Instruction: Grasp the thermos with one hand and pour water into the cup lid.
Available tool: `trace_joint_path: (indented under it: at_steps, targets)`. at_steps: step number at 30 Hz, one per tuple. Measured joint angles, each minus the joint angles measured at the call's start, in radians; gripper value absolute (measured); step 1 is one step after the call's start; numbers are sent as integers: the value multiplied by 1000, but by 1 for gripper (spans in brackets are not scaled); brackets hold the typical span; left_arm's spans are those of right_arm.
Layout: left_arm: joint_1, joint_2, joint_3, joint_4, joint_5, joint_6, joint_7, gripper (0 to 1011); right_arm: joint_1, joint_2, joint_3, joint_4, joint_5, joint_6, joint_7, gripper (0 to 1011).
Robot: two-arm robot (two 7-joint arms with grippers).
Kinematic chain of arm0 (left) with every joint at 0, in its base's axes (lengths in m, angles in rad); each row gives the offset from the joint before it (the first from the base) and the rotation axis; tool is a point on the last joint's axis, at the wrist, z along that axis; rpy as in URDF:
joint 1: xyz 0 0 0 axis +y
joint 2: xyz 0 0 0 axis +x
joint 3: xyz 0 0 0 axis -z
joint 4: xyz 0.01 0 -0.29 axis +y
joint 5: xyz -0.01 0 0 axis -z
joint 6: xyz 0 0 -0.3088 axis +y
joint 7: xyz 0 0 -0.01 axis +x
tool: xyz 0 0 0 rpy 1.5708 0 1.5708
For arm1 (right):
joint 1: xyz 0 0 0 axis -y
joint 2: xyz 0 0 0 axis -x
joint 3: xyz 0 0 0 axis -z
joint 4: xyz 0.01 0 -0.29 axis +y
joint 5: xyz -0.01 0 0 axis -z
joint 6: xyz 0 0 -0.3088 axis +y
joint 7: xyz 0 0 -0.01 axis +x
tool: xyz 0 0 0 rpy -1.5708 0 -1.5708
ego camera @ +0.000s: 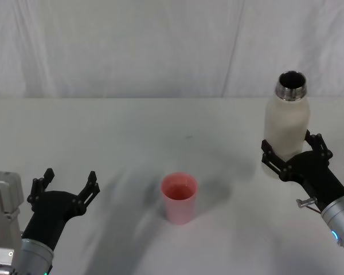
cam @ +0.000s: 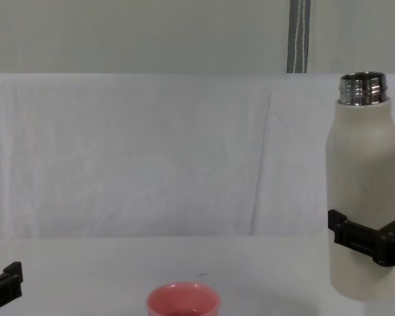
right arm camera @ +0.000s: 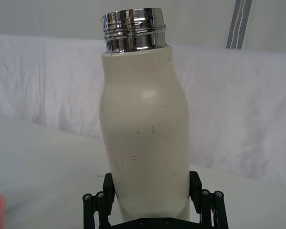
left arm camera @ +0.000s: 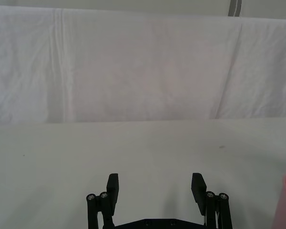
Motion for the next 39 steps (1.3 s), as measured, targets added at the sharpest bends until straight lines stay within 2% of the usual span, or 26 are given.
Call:
trace_joint_path:
  at_steps: [5,15,28,39]
  targets:
    - [0,0,0,0,0,0,0,1001,0,-3,5,6,68,21,18,961]
    - [0,0,0,0,0,0,0,1001,3,5,1,14,151,71,31,961]
    - [0,0,0,0,0,0,0,1001,8,33,-15,19,196,106,29,961]
    - [0,0,0,0,0,0,0,1001,21,39,-22,52,209,100,14,961]
